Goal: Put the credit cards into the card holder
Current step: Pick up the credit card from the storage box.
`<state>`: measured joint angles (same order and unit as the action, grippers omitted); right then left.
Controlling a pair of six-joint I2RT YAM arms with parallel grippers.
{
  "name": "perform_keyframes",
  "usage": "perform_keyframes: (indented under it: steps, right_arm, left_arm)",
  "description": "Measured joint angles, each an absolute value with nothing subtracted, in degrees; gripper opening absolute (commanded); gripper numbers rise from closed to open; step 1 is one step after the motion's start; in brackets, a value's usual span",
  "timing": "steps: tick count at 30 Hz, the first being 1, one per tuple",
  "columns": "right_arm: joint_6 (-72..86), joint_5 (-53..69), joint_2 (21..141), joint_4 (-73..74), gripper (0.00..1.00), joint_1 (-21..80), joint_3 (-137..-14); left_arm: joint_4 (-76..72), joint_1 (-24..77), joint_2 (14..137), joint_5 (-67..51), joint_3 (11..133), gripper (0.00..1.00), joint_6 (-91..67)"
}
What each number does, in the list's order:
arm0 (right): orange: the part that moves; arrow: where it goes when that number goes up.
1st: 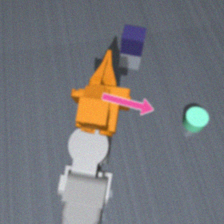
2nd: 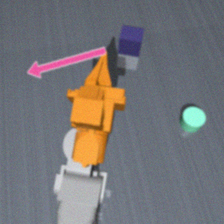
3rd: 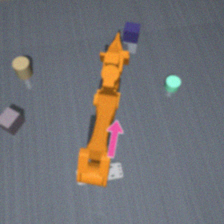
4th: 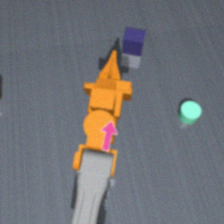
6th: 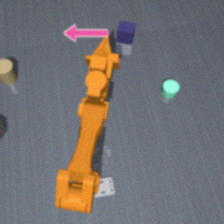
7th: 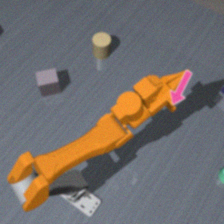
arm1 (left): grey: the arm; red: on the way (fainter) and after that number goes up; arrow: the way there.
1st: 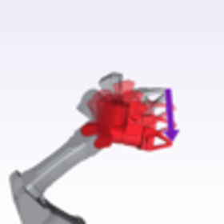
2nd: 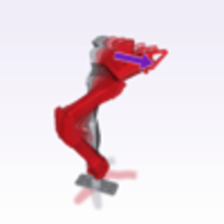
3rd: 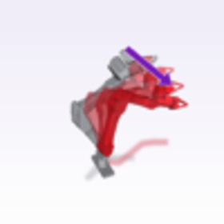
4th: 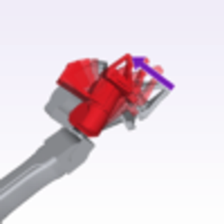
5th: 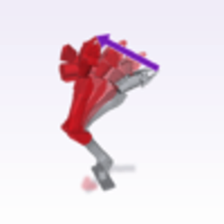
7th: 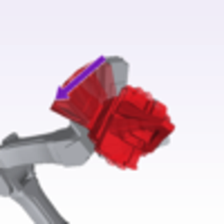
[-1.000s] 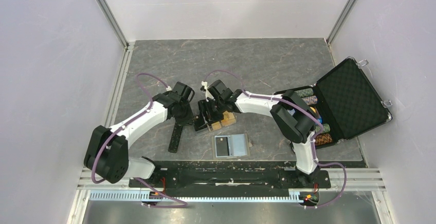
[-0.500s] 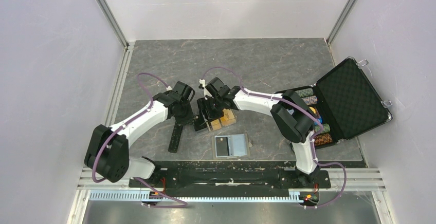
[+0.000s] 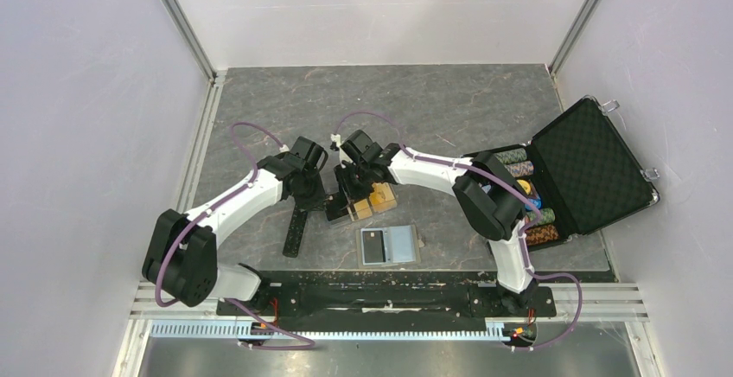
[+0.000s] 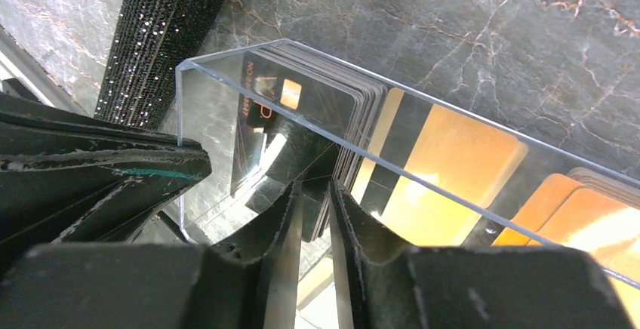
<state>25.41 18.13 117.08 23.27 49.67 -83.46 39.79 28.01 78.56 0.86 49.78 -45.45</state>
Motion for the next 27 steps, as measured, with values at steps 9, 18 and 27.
perform_keyframes:
  steps: [9,18,27]
  right_arm:
    - [25.19,17.1,117.86,24.95,0.0,49.89,-84.66]
    - [25.26,17.21,117.89,25.45,0.0,49.91,-85.08]
    - [25.43,17.28,117.84,26.98,0.0,49.91,-86.21]
  left_arm:
    - [39.81,27.99,78.59,0.84,49.78,0.02,-45.43]
    - [39.81,27.99,78.65,0.84,49.78,0.02,-45.41]
    - [39.81,27.99,78.72,0.8,49.78,0.02,-45.41]
